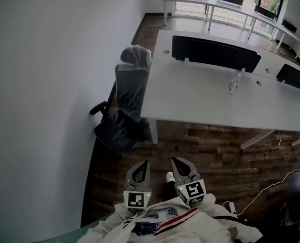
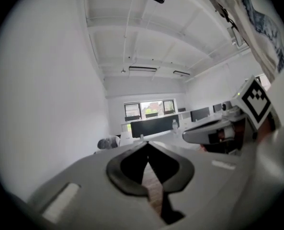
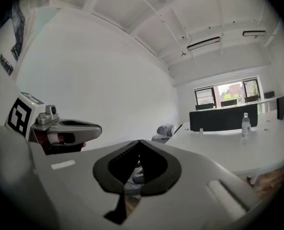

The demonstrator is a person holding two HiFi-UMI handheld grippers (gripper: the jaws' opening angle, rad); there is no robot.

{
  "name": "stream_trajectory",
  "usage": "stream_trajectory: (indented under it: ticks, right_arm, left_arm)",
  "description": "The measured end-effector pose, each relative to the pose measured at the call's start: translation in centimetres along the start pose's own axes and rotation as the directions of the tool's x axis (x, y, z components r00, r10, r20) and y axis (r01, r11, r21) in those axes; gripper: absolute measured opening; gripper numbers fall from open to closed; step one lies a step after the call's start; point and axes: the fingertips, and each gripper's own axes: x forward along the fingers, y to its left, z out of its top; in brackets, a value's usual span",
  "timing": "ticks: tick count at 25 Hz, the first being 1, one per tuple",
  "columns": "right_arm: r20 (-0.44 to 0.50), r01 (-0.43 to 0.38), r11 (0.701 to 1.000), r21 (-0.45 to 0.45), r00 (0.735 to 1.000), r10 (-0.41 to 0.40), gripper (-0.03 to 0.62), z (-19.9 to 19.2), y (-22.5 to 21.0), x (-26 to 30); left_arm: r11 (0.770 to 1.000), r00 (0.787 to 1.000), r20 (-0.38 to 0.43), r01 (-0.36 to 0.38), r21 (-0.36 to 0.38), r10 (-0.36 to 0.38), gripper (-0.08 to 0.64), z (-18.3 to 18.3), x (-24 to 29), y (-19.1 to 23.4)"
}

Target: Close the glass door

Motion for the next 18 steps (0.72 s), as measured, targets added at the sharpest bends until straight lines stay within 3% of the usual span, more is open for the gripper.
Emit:
stream_trajectory:
  ticks: [6,10,14,18]
  right_arm:
    - [0.011,-0.112,0.994,-0.017,0.994,0.112,0.005,3.1,-4.7,8.8]
    - [-0.005,-0.236,0.971,-0.047,0.972,0.236,0.005,3.6,-4.7,14.5]
    - [-0.043,-0.373,0.927,-0.052,0.928,0.371,0.005,3.6,-2.1,18.9]
    - [-0.078,-0.515,0.856,-0.048,0.856,0.511,0.005,3.2,2.4,21.7]
  left_arm:
    - [0.991,0.991,-0.009,-0.134,0.027,0.134,0.003,1.7,8.1,5.6]
    - [0.961,0.961,-0.024,-0.276,0.011,0.276,0.003,1.0,9.6,9.5]
    - [0.907,0.901,-0.114,-0.421,0.004,0.418,0.003,-1.7,7.5,13.5]
    - [0.815,0.808,-0.142,-0.579,-0.007,0.572,0.003,-3.1,3.6,17.1]
